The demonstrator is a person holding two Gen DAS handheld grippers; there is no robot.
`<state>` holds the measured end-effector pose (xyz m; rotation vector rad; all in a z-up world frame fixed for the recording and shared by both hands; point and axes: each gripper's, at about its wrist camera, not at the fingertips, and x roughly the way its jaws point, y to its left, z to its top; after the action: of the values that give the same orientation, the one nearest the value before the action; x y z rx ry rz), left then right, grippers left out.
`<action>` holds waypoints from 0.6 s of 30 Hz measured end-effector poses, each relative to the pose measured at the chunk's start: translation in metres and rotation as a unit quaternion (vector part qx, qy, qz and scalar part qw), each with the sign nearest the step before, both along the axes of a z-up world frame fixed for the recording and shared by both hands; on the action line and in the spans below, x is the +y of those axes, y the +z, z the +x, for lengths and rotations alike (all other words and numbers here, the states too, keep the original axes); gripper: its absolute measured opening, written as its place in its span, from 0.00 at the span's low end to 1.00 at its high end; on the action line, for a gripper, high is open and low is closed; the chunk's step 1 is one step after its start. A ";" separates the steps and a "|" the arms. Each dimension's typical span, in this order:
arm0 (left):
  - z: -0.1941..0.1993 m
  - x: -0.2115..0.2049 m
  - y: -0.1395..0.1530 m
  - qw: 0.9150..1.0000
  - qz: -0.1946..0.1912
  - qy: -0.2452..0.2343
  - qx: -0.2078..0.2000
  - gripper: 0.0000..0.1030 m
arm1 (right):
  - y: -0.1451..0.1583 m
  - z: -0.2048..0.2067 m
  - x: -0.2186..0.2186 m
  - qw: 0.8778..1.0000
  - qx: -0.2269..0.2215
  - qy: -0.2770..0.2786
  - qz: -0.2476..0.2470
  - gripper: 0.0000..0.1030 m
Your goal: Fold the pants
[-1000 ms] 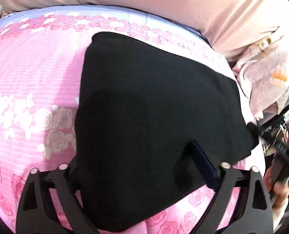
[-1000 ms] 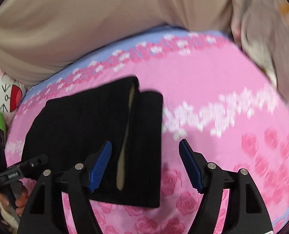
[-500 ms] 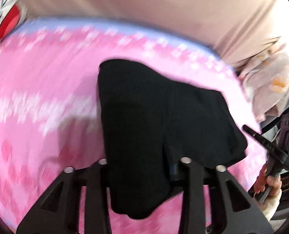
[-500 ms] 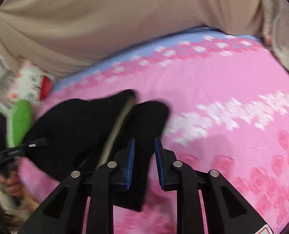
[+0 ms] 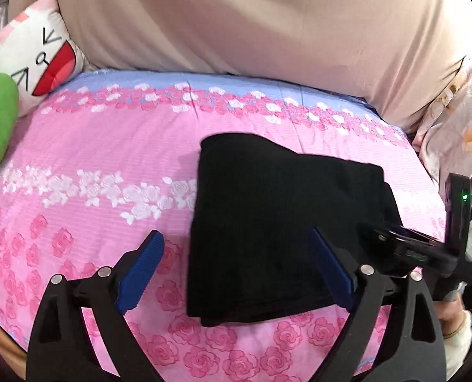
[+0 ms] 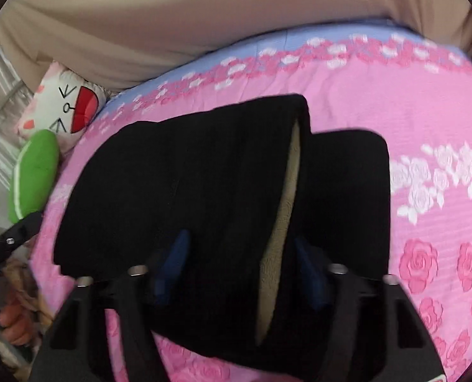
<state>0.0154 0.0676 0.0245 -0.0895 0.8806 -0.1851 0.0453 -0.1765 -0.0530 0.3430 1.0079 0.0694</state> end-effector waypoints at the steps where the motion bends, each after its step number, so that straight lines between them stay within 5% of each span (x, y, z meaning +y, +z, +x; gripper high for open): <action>1: 0.001 -0.001 -0.002 1.000 0.001 0.000 0.004 0.87 | 0.013 0.000 0.004 1.000 -0.010 0.006 0.003 0.17; 3: 0.003 0.000 -0.007 1.000 0.006 0.003 0.008 0.87 | 0.043 -0.015 -0.001 0.999 -0.046 0.009 0.027 0.16; 6: 0.004 0.001 -0.015 1.000 0.003 0.008 0.017 0.87 | 0.068 -0.033 -0.005 0.997 -0.069 0.002 -0.020 0.16; 10: 0.013 -0.004 -0.040 0.999 0.008 0.009 0.047 0.87 | 0.007 -0.033 -0.035 0.998 0.027 -0.039 -0.045 0.26; 11: 0.016 -0.005 -0.048 0.998 0.007 0.008 0.057 0.87 | 0.003 -0.036 -0.041 0.998 0.013 -0.055 -0.021 0.26; 14: 0.018 -0.005 -0.054 0.998 0.008 0.012 0.062 0.89 | 0.039 -0.033 -0.027 0.997 -0.020 -0.066 -0.027 0.30; 18: 0.018 -0.004 -0.055 0.998 0.008 0.015 0.060 0.91 | 0.086 0.002 0.034 0.995 -0.082 0.029 -0.053 0.31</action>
<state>0.0338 0.0641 -0.0306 -0.0997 0.9988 -0.1451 0.0477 -0.1424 0.0326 0.2070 0.8546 0.0938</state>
